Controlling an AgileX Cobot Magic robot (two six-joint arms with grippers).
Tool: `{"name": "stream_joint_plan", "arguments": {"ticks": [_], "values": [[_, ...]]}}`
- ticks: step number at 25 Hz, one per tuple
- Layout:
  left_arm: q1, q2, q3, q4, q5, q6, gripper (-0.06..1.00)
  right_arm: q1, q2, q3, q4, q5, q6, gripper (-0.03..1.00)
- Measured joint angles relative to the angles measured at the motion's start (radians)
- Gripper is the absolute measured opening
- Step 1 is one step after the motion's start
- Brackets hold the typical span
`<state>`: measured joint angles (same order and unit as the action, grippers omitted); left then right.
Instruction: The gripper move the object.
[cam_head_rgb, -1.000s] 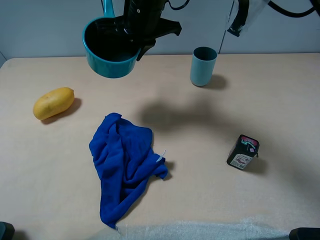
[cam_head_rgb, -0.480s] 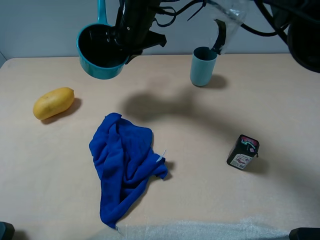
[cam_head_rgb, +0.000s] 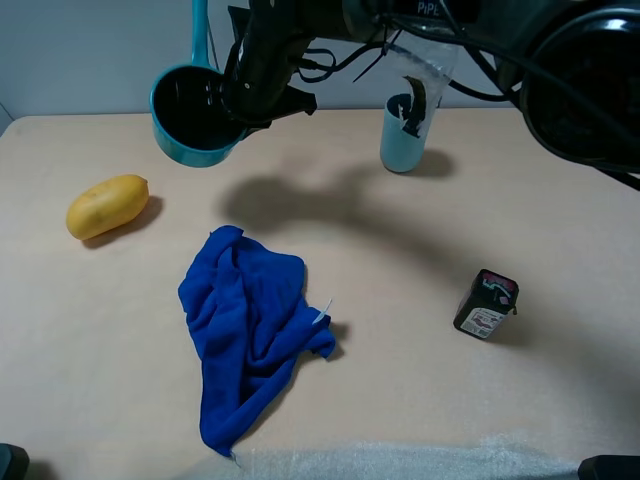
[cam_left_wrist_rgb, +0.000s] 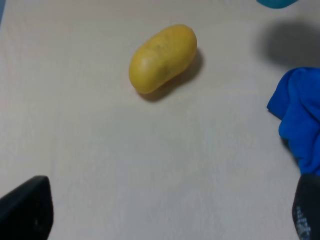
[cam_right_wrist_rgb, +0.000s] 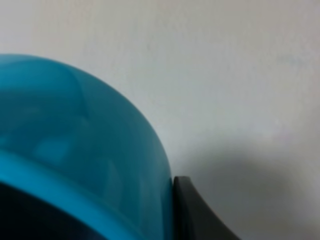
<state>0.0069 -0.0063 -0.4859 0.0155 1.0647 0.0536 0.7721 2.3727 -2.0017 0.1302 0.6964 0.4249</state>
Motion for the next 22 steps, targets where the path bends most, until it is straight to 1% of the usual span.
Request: {"name": "stream_joint_plan", "arguments": {"ticks": [7,13,22], "values": [[0.000,0.000,0.000,0.000,0.000,0.001,0.97,0.022,0.051,0.000,0.002,-0.084,0.000,0.01],[0.000,0.000,0.000,0.000,0.000,0.001,0.97,0.024,0.091,0.000,-0.001,-0.139,-0.004,0.01],[0.000,0.000,0.000,0.000,0.000,0.001,0.97,0.024,0.132,0.000,-0.069,-0.184,-0.006,0.01]]}}
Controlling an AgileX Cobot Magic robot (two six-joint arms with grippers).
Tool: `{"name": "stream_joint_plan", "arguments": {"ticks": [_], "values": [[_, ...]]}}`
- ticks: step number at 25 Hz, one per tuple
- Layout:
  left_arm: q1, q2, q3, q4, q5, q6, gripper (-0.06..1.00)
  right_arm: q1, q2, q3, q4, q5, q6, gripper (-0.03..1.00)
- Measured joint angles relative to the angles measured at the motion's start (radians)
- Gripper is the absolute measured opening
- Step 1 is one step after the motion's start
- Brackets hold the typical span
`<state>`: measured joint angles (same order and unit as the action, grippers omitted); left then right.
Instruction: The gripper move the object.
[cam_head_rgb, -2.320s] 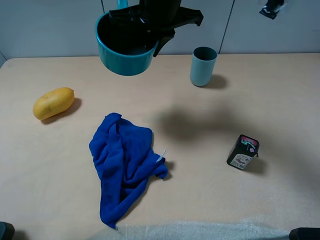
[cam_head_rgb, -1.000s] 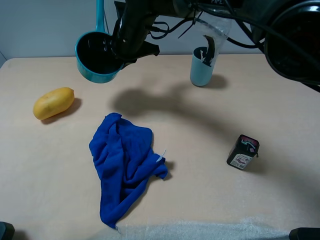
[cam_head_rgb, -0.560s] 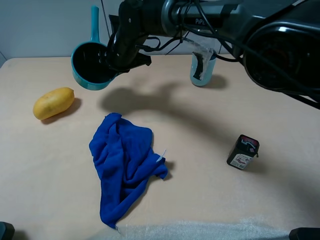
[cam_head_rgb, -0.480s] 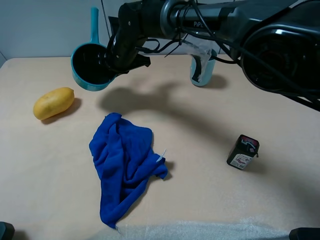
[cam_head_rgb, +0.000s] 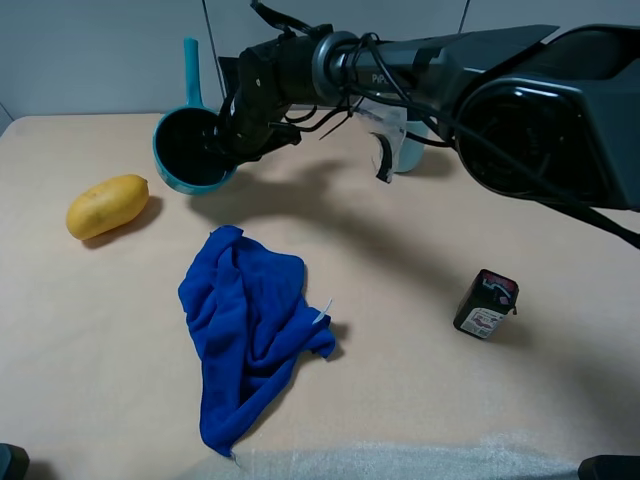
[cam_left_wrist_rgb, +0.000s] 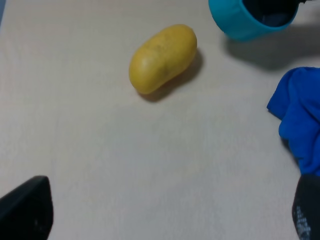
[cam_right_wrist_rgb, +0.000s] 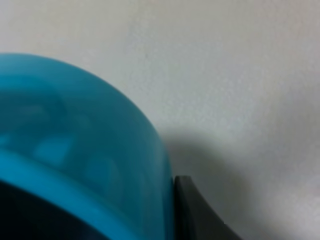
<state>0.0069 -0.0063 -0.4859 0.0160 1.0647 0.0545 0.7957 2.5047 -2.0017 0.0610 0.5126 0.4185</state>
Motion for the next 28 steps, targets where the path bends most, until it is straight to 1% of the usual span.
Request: {"name": "stream_joint_plan", "arguments": {"ticks": [3,7,28], "values": [[0.000,0.000,0.000,0.000,0.000,0.000,0.97,0.000,0.004,0.000,-0.023,-0.010,0.000,0.01],[0.000,0.000,0.000,0.000,0.000,0.000,0.97,0.000,0.010,0.000,-0.027,-0.031,-0.001,0.01],[0.000,0.000,0.000,0.000,0.000,0.000,0.97,0.000,0.034,0.000,-0.027,-0.030,-0.007,0.01]]}}
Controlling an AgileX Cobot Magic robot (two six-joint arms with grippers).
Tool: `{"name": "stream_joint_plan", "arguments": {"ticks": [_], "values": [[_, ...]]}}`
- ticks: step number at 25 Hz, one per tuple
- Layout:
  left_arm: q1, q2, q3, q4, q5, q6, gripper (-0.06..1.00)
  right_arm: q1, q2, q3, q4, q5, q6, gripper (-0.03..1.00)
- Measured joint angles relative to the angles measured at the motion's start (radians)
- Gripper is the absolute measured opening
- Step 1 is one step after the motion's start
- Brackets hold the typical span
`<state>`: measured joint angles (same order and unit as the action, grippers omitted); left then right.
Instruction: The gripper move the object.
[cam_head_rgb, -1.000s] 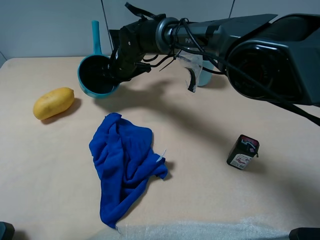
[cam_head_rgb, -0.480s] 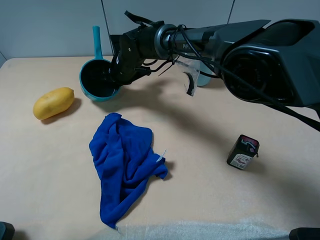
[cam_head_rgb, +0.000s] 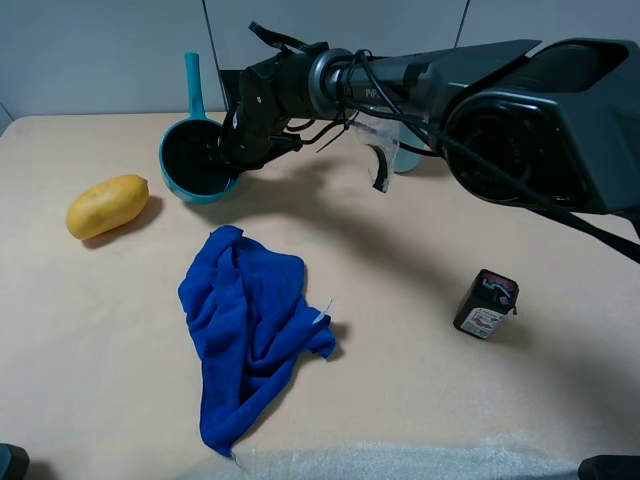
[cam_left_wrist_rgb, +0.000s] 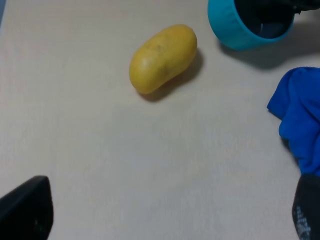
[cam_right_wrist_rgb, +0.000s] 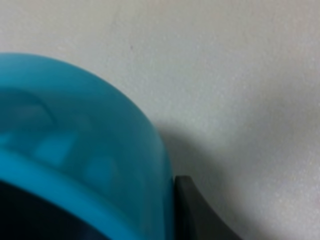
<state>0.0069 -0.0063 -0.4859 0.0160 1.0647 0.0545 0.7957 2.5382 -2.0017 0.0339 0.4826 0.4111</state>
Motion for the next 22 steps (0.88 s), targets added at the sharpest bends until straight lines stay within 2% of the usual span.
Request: {"name": "stream_joint_plan", "arguments": {"ticks": [3,8,11,22], "values": [[0.000,0.000,0.000,0.000,0.000,0.000,0.97,0.000,0.000,0.000,0.000,-0.001,0.000,0.09],[0.000,0.000,0.000,0.000,0.000,0.000,0.97,0.000,0.000,-0.003,0.001,-0.008,0.000,0.41],[0.000,0.000,0.000,0.000,0.000,0.000,0.97,0.000,0.000,-0.003,0.001,-0.006,0.000,0.52],[0.000,0.000,0.000,0.000,0.000,0.000,0.97,0.000,-0.017,-0.003,0.001,0.004,0.000,0.56]]}}
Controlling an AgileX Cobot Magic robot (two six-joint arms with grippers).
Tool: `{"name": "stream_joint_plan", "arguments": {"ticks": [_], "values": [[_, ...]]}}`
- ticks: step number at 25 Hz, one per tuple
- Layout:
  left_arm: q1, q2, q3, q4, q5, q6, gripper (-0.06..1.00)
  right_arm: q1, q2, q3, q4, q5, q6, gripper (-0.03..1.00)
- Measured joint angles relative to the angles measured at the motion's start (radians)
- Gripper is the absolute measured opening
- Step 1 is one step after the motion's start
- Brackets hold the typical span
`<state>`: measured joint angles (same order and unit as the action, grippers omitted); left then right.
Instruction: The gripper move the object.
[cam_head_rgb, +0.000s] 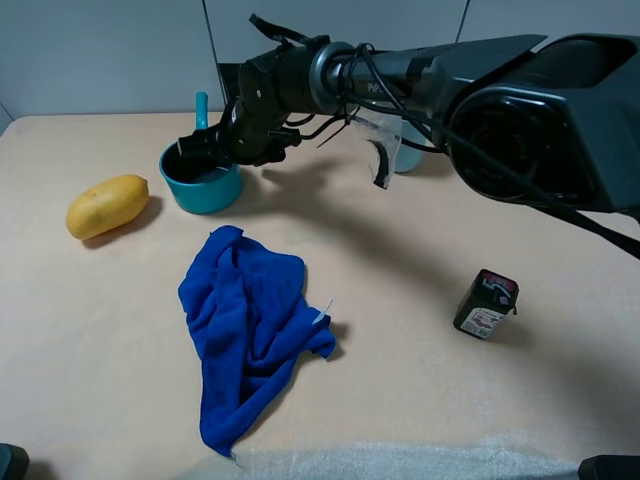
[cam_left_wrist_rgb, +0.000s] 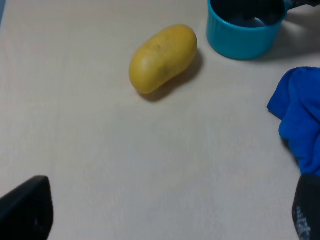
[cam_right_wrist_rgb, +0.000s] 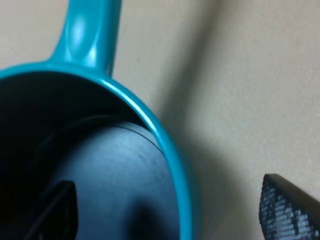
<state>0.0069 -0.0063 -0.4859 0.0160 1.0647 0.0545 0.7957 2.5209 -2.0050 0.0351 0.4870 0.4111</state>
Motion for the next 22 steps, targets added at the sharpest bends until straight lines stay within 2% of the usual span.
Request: {"name": "stream_joint_plan", "arguments": {"ticks": [10,15,22], "values": [[0.000,0.000,0.000,0.000,0.000,0.000,0.97,0.000,-0.086,0.000,-0.013,0.090,0.000,0.56],[0.000,0.000,0.000,0.000,0.000,0.000,0.97,0.000,-0.139,0.000,-0.025,0.186,-0.001,0.56],[0.000,0.000,0.000,0.000,0.000,0.000,0.97,-0.019,-0.233,0.000,-0.012,0.345,-0.068,0.56]]}}
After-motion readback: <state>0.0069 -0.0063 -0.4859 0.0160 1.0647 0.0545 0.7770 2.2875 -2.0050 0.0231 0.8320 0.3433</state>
